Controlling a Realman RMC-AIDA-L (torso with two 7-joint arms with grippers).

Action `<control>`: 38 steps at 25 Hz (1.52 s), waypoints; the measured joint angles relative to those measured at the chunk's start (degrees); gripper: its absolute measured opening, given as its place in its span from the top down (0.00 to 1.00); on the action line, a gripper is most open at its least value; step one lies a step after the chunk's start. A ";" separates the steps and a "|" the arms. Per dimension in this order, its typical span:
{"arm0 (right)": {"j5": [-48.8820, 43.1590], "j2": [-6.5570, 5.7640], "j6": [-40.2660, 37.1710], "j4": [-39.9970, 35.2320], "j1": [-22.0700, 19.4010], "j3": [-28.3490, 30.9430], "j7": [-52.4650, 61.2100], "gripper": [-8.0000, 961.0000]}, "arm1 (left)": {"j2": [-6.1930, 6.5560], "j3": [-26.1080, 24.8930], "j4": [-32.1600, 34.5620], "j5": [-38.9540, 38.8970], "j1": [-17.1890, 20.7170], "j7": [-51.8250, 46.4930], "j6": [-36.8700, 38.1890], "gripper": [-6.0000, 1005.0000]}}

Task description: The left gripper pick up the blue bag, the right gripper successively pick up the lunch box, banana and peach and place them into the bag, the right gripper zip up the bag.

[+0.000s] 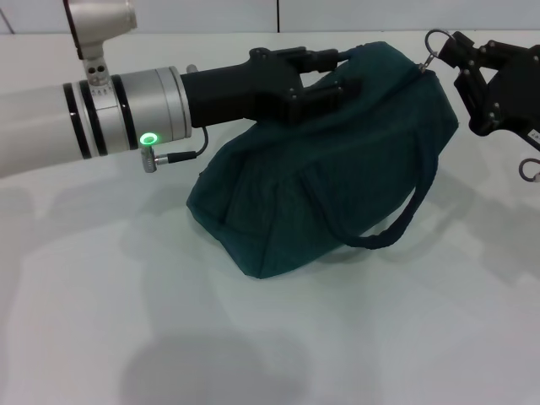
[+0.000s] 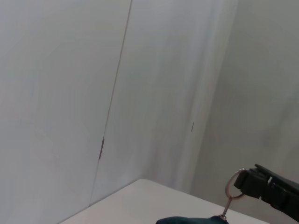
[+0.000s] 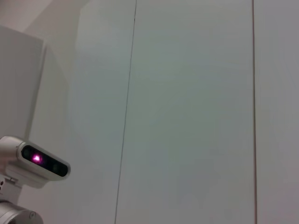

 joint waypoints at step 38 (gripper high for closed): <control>6.22 0.11 6.23 5.05 0.12 0.11 4.86 0.98 | 0.14 0.26 -0.50 0.65 0.81 8.24 1.72 0.96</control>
